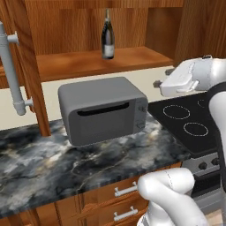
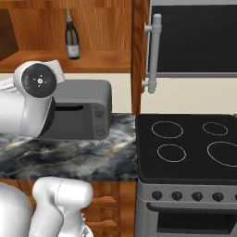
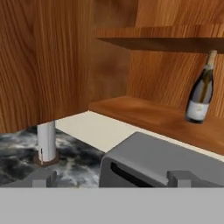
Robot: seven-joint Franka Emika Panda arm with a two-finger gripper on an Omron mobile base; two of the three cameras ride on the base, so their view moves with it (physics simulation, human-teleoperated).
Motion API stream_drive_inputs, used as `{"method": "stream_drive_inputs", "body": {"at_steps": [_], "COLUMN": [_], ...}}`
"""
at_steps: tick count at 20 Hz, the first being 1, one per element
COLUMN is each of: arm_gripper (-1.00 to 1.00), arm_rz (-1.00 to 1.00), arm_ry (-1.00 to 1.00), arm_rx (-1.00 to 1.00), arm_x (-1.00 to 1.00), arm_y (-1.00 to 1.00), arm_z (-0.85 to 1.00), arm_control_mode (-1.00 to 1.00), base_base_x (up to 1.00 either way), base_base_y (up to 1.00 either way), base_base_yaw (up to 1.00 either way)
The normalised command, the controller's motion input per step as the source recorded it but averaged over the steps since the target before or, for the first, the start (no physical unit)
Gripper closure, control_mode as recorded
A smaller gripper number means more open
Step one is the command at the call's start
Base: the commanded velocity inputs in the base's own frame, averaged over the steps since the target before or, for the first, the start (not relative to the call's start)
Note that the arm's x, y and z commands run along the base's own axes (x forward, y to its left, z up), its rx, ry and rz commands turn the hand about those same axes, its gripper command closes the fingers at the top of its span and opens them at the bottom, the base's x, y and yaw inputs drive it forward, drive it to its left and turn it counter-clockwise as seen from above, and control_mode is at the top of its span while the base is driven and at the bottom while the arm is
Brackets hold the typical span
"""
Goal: Open the cabinet directly in front. Then move the wine and the mug to the dining counter with the jar on it.
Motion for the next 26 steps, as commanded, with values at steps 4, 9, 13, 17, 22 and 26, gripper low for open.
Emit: {"method": "stream_drive_inputs", "body": {"at_steps": [4, 9, 13, 17, 22, 26], "arm_gripper": [-1.0, -1.0, -1.0, -1.0, -1.0, -1.0], "arm_rz": [-0.08, -0.01, 0.0, 0.0, 0.0, 0.0], "arm_ry": [-0.01, -0.04, -0.01, -0.12, -0.17, -0.15], "arm_rx": [0.07, 0.02, 0.05, 0.16, 0.18, 0.09], "arm_x": [0.0, 0.0, 0.0, 0.0, -0.01, 0.0], "arm_y": [-0.35, -0.14, -0.12, -0.24, -0.17, -0.06], "arm_z": [0.69, 0.22, 0.0, 0.0, 0.0, 0.0], "arm_control_mode": [-1.0, -1.0, -1.0, -1.0, -1.0, -1.0], "base_base_x": [0.0, 0.0, 0.0, 0.0, 0.0, 0.0], "base_base_y": [0.0, 0.0, 0.0, 0.0, 0.0, 0.0], "base_base_yaw": [0.0, 0.0, 0.0, 0.0, 0.0, 0.0]}}
